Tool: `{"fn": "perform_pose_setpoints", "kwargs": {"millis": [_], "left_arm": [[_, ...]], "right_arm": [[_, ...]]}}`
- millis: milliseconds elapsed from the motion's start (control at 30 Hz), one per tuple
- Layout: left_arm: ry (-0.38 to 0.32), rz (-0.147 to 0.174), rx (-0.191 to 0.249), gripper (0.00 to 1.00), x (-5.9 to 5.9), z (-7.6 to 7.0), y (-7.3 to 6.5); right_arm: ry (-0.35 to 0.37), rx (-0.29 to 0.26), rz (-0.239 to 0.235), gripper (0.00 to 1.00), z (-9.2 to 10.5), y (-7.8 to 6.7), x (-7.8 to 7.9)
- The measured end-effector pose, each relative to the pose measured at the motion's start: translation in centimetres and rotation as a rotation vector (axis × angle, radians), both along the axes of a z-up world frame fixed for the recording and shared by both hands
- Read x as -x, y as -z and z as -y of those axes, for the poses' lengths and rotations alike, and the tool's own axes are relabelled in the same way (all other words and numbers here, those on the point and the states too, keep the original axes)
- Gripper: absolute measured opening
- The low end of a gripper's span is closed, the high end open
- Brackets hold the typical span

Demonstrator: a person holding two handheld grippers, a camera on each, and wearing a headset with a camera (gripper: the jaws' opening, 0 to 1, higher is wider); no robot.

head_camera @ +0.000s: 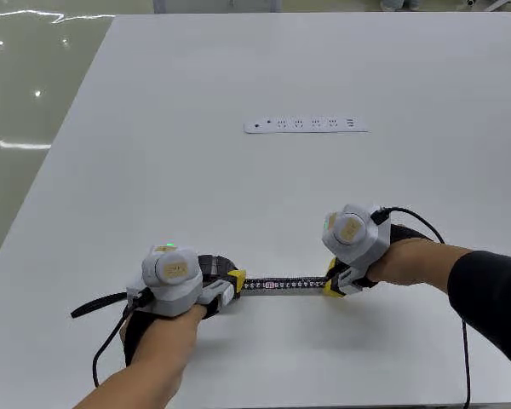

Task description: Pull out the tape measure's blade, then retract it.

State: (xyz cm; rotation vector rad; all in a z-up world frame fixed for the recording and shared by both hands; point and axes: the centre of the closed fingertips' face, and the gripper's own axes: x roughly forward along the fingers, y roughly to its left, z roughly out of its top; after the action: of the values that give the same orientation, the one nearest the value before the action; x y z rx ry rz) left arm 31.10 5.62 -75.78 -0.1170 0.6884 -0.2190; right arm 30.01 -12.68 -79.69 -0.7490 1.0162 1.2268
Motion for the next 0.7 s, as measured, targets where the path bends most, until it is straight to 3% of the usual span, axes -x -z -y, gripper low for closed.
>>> {"fn": "perform_pose_setpoints", "kwargs": {"millis": [700], "left_arm": [[0.004,-0.001,0.005,0.58,-0.01,0.10,0.01]], "right_arm": [[-0.007,0.002,0.009,0.11,-0.40,0.00,-0.12]]}}
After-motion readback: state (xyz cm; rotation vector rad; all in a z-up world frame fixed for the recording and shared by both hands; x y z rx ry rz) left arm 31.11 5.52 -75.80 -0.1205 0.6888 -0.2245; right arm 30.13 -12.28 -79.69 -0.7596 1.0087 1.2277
